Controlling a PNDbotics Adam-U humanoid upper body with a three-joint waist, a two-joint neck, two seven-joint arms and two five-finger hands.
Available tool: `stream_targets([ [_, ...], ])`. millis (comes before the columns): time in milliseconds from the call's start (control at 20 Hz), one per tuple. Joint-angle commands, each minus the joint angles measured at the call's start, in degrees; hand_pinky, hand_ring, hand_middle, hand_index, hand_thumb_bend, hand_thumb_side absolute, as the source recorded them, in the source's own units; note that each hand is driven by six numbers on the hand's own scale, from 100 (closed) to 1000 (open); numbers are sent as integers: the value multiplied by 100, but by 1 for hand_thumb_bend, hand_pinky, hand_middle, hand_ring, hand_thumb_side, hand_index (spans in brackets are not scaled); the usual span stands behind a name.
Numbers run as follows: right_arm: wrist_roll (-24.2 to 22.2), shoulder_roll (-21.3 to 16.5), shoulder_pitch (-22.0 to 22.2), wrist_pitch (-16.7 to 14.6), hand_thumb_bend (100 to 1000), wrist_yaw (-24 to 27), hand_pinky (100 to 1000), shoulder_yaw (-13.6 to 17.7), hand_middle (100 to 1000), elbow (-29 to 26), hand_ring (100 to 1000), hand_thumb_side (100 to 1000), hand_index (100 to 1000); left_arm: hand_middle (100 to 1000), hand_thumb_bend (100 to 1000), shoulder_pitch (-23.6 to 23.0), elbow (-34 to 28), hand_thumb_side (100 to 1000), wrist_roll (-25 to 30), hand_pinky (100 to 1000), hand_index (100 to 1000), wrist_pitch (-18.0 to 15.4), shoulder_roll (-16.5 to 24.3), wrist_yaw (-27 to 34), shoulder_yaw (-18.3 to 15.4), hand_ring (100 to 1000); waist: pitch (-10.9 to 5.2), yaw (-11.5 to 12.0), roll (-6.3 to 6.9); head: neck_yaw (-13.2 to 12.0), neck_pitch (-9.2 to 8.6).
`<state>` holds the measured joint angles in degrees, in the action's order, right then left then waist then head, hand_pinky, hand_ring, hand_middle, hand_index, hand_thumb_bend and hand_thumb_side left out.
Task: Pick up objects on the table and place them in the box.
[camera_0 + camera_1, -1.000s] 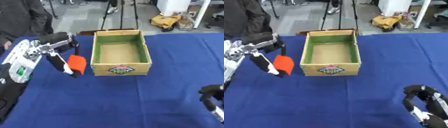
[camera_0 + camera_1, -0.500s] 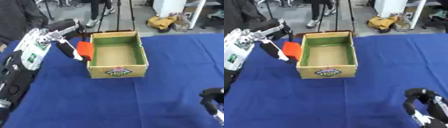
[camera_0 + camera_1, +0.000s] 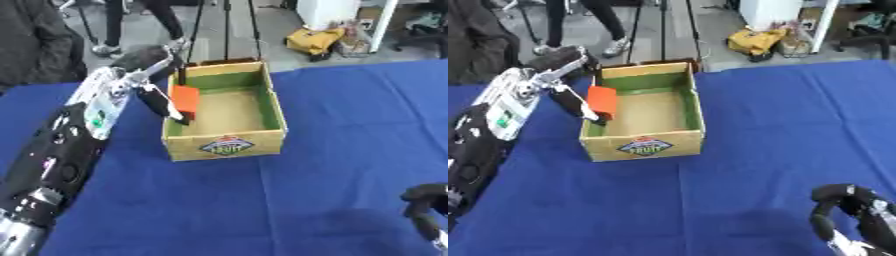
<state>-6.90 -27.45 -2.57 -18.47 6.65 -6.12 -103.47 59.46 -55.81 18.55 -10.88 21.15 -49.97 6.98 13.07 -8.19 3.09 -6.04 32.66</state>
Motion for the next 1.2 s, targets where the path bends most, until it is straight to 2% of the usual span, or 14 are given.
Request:
stream_targets([
  [50,-25,-117,-62,-8,470,5,756,4,409,-62,504,460,694,100,827,138,133,156,-138,220,201,-19,38,-133,-106,180,-77,-22,-5,-22,-58],
  [200,-26,-114,-65,-5,469,-1,756,5,409,-52,504,460,694,100,773,82,211,140,-113,234,218,-50,9,-176,-114,191,-73,-23,10,-7,-52],
  [350,-31,-110,-68,-5,470,-5,755,3,409,-45,504,461,694,100,755,25,237,136,-115,234,222,-56,-43,-174,-113,191,-68,-16,12,3,-61],
  [550,-30,-102,-69,-11,470,-12,755,6,409,-45,504,461,693,158,728,-40,253,131,-166,289,284,-54,-133,-167,-66,247,-52,-17,-4,1,-68],
  [750,-28,-97,-72,-15,470,-16,755,4,409,-45,504,461,694,206,727,-80,301,128,-94,333,332,-56,-212,-203,-10,291,-42,-11,-17,0,-68],
  [800,-30,-95,-75,-15,470,-15,755,3,409,-45,504,461,693,255,741,-94,317,136,-60,381,382,-59,-232,-215,3,338,-40,-9,-19,0,-68],
  [1050,-32,-89,-74,-19,470,-19,755,6,409,-41,504,462,693,318,781,-159,395,160,102,440,446,-75,-309,-221,29,399,-32,-6,-28,6,-69],
  [1100,-32,-89,-74,-20,470,-19,755,7,409,-41,504,462,693,362,834,-166,403,248,101,484,493,-78,-318,-200,26,445,-32,-5,-29,7,-68],
  [1150,-32,-89,-74,-20,470,-19,755,8,409,-40,504,462,693,376,844,-174,409,271,86,500,508,-84,-325,-166,24,457,-32,-4,-29,8,-68],
  [1200,-33,-89,-74,-20,470,-19,755,9,409,-39,504,462,693,438,853,-177,407,365,65,549,561,-99,-328,-125,28,495,-33,-2,-27,10,-66],
])
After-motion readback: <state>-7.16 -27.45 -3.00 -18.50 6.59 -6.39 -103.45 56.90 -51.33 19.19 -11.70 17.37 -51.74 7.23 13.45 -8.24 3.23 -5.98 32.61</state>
